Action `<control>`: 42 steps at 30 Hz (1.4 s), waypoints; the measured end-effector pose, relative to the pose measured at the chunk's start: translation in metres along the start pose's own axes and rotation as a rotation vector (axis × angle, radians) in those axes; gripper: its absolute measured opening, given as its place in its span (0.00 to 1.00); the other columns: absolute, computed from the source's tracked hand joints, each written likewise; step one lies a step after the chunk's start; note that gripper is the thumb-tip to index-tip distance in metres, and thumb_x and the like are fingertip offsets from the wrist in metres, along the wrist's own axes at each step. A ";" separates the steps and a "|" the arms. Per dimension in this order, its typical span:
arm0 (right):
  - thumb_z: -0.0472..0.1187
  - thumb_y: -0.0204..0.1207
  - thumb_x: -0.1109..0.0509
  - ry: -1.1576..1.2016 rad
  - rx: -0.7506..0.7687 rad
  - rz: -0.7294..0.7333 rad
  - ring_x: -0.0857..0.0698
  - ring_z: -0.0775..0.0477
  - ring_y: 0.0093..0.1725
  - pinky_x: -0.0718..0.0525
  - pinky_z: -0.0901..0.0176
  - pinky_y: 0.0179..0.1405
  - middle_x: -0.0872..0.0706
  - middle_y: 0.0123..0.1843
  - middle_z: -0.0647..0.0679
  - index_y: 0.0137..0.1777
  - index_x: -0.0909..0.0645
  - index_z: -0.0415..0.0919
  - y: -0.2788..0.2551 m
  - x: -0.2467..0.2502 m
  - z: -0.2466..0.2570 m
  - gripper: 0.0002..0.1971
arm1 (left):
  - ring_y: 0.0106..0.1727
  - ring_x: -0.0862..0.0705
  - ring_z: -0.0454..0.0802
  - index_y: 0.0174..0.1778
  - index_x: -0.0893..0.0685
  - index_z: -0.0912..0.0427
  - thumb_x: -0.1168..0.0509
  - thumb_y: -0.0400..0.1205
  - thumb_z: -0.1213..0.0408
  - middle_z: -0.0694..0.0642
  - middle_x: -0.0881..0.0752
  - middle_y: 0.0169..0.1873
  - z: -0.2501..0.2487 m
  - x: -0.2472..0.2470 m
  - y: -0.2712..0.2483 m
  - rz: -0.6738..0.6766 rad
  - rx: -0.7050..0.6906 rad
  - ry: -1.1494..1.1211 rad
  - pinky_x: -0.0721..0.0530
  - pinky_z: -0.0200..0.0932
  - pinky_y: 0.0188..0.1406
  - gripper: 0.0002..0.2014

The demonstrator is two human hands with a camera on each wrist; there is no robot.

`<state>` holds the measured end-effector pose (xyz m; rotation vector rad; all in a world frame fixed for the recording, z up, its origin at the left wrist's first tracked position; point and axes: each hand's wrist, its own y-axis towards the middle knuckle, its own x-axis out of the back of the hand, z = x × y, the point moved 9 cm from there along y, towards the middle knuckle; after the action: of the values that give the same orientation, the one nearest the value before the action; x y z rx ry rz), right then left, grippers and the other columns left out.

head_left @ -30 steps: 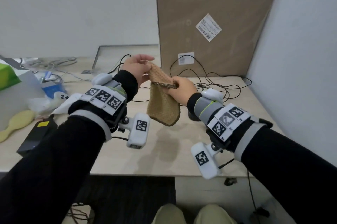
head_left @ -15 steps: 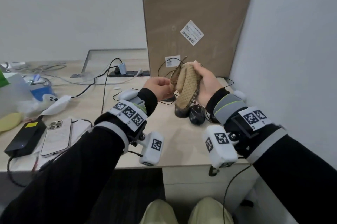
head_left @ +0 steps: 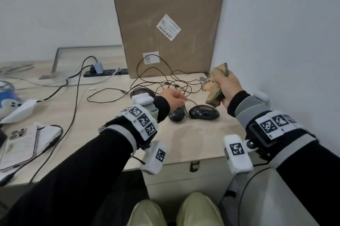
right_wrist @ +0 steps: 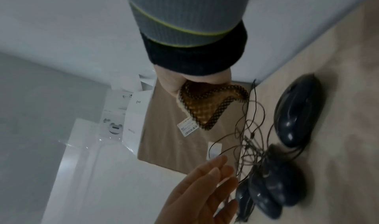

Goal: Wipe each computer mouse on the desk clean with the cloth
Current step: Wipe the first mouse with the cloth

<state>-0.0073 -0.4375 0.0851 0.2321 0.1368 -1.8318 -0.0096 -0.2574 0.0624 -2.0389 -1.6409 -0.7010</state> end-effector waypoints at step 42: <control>0.27 0.72 0.36 -0.659 0.573 -0.042 0.19 0.48 0.58 0.27 0.72 0.59 0.15 0.58 0.45 0.58 0.16 0.38 -0.025 0.003 0.020 0.16 | 0.47 0.13 0.55 0.51 0.19 0.61 0.33 0.80 0.54 0.60 0.18 0.50 0.005 -0.072 0.018 0.207 0.277 -1.064 0.12 0.45 0.43 0.13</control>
<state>-0.0336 -0.4378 0.1035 0.0096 -0.8535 -1.8624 -0.0041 -0.3127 0.0130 -2.4446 -1.7876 0.8007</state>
